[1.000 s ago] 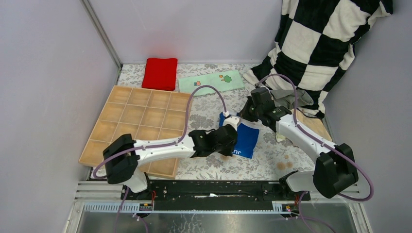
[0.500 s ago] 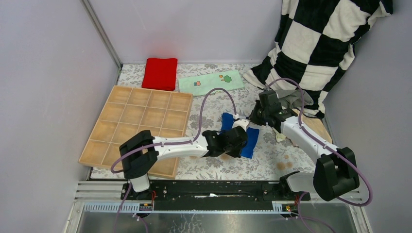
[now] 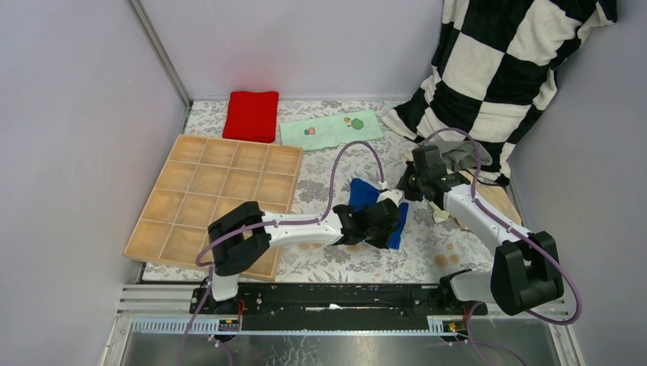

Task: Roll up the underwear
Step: Fold the underwear at the center of the board.

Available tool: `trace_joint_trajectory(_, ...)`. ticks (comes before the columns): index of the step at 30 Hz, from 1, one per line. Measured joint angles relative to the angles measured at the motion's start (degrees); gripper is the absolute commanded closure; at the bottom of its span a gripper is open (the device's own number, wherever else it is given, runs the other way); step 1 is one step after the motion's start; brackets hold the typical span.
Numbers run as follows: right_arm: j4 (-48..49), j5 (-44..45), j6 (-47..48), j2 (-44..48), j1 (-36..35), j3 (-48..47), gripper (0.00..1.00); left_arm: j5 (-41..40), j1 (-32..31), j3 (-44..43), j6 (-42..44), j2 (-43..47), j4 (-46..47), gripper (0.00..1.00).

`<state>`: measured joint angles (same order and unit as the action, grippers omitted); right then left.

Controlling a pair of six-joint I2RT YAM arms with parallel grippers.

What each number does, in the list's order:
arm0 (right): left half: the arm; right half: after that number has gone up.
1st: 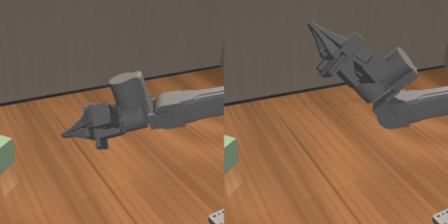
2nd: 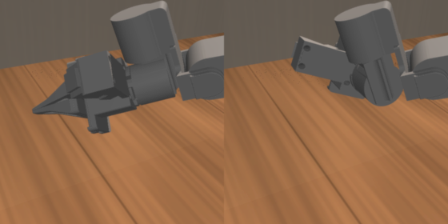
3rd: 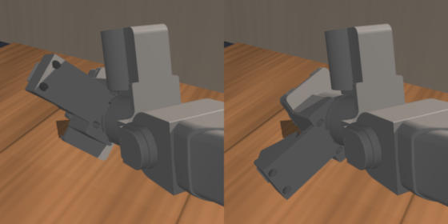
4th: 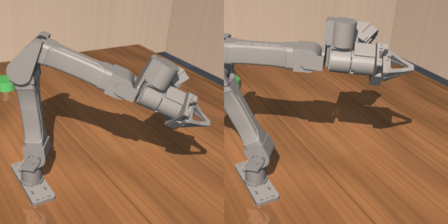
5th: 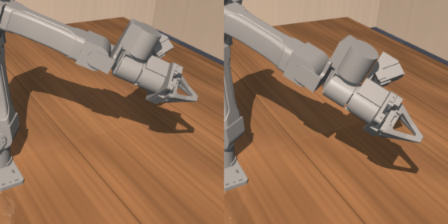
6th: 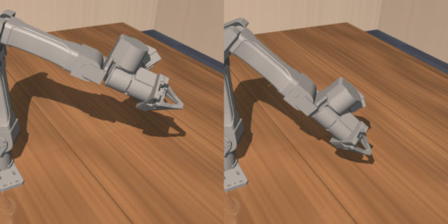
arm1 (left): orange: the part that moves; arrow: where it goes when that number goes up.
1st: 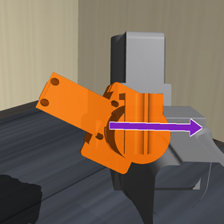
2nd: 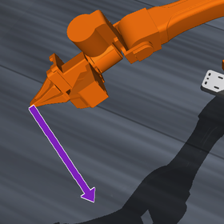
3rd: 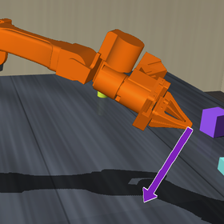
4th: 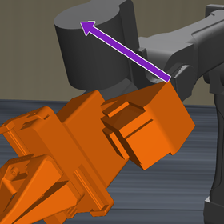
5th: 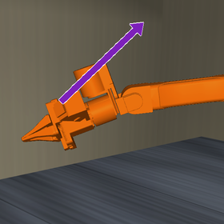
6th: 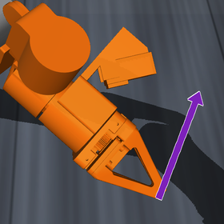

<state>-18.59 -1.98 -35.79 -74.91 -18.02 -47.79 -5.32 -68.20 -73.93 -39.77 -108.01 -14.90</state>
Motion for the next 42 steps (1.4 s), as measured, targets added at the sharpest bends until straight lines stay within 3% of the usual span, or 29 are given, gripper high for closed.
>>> trace_joint_trajectory(12, 0.0, -0.5, 0.0, -0.3, 1.0, 1.9, 1.00, 1.0, 0.0, -0.5, 0.0, -3.8, 0.9, 1.00)
trace_joint_trajectory(17, 0.1, -0.5, 0.0, -1.0, 1.3, 2.6, 1.00, 1.0, 0.0, -0.6, -0.4, -4.0, 1.3, 0.89)
trace_joint_trajectory(27, 0.2, -0.5, -0.1, -1.9, 1.7, 3.9, 1.00, 1.5, 0.0, -1.4, -0.9, -4.4, 2.5, 0.87)
trace_joint_trajectory(42, 0.5, -0.5, -0.1, -2.0, 2.0, 4.6, 0.99, 2.4, 0.0, -3.1, -1.8, -6.7, 3.8, 0.65)
